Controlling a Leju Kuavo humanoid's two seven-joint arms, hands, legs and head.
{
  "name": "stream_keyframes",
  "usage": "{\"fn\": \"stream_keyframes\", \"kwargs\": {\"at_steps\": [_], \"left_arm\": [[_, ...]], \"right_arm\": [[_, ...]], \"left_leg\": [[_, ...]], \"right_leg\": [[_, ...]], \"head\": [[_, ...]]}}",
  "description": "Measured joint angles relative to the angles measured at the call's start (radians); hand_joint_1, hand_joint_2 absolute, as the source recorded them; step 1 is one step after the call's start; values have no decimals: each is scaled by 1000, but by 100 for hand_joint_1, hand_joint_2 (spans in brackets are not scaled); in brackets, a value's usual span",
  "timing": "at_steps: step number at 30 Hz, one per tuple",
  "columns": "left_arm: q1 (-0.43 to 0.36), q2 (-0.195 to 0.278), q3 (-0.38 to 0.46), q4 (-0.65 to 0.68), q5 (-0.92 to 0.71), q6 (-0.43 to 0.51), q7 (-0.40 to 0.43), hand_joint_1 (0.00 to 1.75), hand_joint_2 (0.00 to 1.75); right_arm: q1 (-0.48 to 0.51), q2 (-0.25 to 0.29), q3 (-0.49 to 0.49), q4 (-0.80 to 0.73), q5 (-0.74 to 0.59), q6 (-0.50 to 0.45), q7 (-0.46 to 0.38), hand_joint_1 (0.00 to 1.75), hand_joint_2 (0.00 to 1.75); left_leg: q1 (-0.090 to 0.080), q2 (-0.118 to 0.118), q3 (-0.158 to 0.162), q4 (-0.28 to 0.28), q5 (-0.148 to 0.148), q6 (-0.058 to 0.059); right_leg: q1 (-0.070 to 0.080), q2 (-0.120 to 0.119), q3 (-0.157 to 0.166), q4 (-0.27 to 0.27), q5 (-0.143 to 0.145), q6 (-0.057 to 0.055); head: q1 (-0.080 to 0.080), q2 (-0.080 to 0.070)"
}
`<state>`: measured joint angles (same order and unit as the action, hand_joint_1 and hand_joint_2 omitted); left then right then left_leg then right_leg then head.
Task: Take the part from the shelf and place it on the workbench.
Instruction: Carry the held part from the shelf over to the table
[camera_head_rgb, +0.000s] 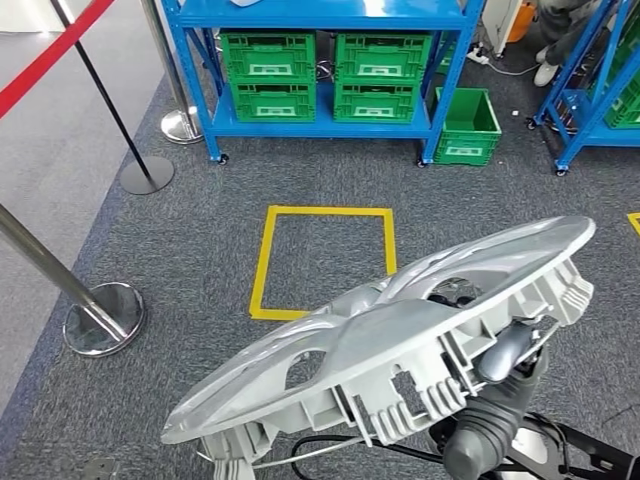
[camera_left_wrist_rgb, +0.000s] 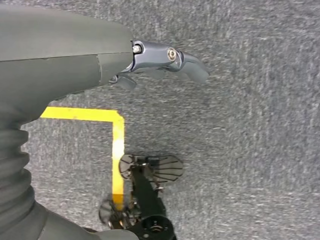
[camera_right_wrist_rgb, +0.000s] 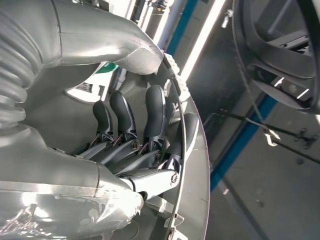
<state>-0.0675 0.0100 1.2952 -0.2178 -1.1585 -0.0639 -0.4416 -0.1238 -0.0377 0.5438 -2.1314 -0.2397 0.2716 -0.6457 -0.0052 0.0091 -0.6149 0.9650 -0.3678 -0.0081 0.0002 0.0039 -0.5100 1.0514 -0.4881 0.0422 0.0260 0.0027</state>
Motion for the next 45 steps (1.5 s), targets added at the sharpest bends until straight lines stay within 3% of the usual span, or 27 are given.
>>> {"fn": "stream_keyframes", "kwargs": {"at_steps": [2,4,6,8,9,10,12,14,16,17,19,20,23,24,25,27,29,31,32,34,35,37,39,40,41,43,45], "left_arm": [[0,2,1,0,-1,-1,-3,0,175],[1,6,2,0,-1,-3,-7,0,175],[3,8,3,0,-1,-4,-10,0,175],[3,10,3,0,-1,-4,-11,0,175],[2,11,3,0,-1,-4,-11,0,175],[2,11,3,0,-1,-5,-11,0,175],[1,12,3,0,-1,-5,-11,0,175],[-1,13,3,0,-1,-5,-12,0,175],[-4,13,3,0,-2,-5,-12,0,175],[-5,12,3,0,-2,-6,-12,0,175],[-3,12,3,0,-4,-6,-12,0,175],[-2,12,3,0,-4,-7,-12,0,175],[-2,12,3,0,-5,-8,-12,0,175],[-2,11,3,0,-5,-8,-12,0,175],[-2,11,3,0,-5,-8,-13,0,175],[-1,9,3,0,-6,-8,-14,0,175],[-1,7,3,0,-6,-8,-15,0,175],[-1,6,3,0,-7,-8,-17,0,175],[-1,5,3,0,-7,-8,-18,0,175],[-1,4,3,0,-7,-8,-19,0,175],[0,4,3,0,-7,-8,-19,0,175],[2,4,3,0,-7,-8,-20,0,175],[2,3,3,0,-7,-8,-20,0,175],[1,3,3,0,-7,-8,-20,0,175],[1,3,3,0,-7,-8,-20,0,175],[0,3,3,0,-7,-8,-20,0,175],[-2,3,3,0,-7,-8,-21,0,175]], "right_arm": [[-1,-2,0,-7,-1,0,-2,175,175],[-2,-4,0,-10,-2,1,-4,175,175],[-2,-5,0,-12,-3,2,-5,175,175],[-1,-6,0,-15,-4,3,-5,175,175],[0,-6,0,-16,-4,3,-5,175,175],[1,-7,0,-16,-4,3,-5,175,175],[2,-7,0,-17,-4,3,-5,175,175],[2,-8,0,-19,-4,3,-6,175,175],[2,-8,0,-25,0,3,-9,175,175],[2,-8,0,-27,2,4,-11,175,175],[4,-10,0,-29,9,4,-15,175,175],[7,-12,0,-31,12,4,-16,175,175],[10,-16,0,-35,20,3,-17,175,175],[10,-17,0,-35,22,3,-17,175,175],[11,-18,0,-36,24,3,-17,175,175],[11,-20,0,-36,29,3,-16,175,175],[9,-21,0,-36,34,3,-14,175,175],[7,-21,1,-38,38,2,-12,175,175],[6,-21,1,-39,39,1,-12,175,175],[5,-21,1,-41,39,0,-11,175,175],[4,-22,1,-41,40,0,-11,175,175],[3,-22,2,-41,40,0,-11,175,175],[4,-22,2,-41,40,0,-11,175,175],[5,-22,2,-41,40,-1,-11,175,175],[5,-22,2,-41,40,-1,-10,175,175],[5,-22,2,-41,40,-1,-11,175,175],[4,-23,2,-42,40,-2,-11,175,175]], "left_leg": [[0,0,-5,2,16,-12],[3,-1,-12,3,20,-25],[5,-3,-34,50,-45,-37],[7,-4,-71,174,-153,-47],[8,-4,-85,240,-186,-51],[9,-4,-88,286,-193,-53],[12,-4,-47,278,-151,-55],[17,-6,58,151,-117,-56],[18,-10,145,24,-131,-46],[15,-12,160,-5,-139,-37],[13,-9,148,-7,-129,-18],[12,-7,139,-6,-120,-9],[11,-3,104,-6,-87,9],[10,-3,89,-5,-75,11],[8,-3,72,-4,-63,11],[5,-2,41,0,-40,9],[4,-3,17,2,-21,4],[2,-3,5,4,-3,-5],[2,-3,2,3,6,-11],[5,-4,-2,2,17,-23],[6,-4,-9,9,4,-30],[9,-6,-37,77,-76,-43],[11,-6,-76,209,-174,-53],[12,-6,-86,266,-194,-56],[13,-6,-84,297,-190,-58],[17,-6,-27,254,-137,-61],[20,-8,82,113,-113,-61]], "right_leg": [[5,0,33,-60,-19,-9],[3,1,15,-59,-3,-24],[0,0,-7,-61,22,-38],[-1,1,-38,-60,49,-43],[-1,2,-56,-59,63,-43],[-1,2,-72,-58,75,-42],[-2,2,-103,-56,99,-38],[-1,3,-128,-52,120,-29],[1,3,-143,-48,139,-18],[1,3,-148,-48,149,-13],[-3,2,-154,-50,161,-3],[-5,2,-160,-39,143,2],[-6,2,-205,113,2,13],[-6,2,-219,184,-36,15],[-6,2,-224,236,-51,15],[-5,2,-186,243,-20,11],[-3,1,-83,116,14,3],[1,2,6,-18,1,-3],[3,2,21,-51,-10,-6],[4,3,12,-60,0,-17],[3,2,5,-60,9,-26],[-1,1,-17,-62,34,-38],[-1,2,-48,-61,59,-41],[-1,2,-63,-60,71,-40],[-1,1,-78,-60,83,-39],[-4,1,-107,-57,105,-33],[-5,2,-130,-51,123,-23]], "head": [[1,0],[2,0],[-3,0],[-8,0],[-9,0],[-9,0],[-9,0],[-10,0],[-10,0],[-11,0],[-10,0],[-10,0],[-5,0],[-4,0],[-3,0],[-3,0],[-3,0],[-4,0],[-4,0],[-2,0],[-3,0],[-6,0],[-10,0],[-10,0],[-10,0],[-10,0],[-11,0]]}}
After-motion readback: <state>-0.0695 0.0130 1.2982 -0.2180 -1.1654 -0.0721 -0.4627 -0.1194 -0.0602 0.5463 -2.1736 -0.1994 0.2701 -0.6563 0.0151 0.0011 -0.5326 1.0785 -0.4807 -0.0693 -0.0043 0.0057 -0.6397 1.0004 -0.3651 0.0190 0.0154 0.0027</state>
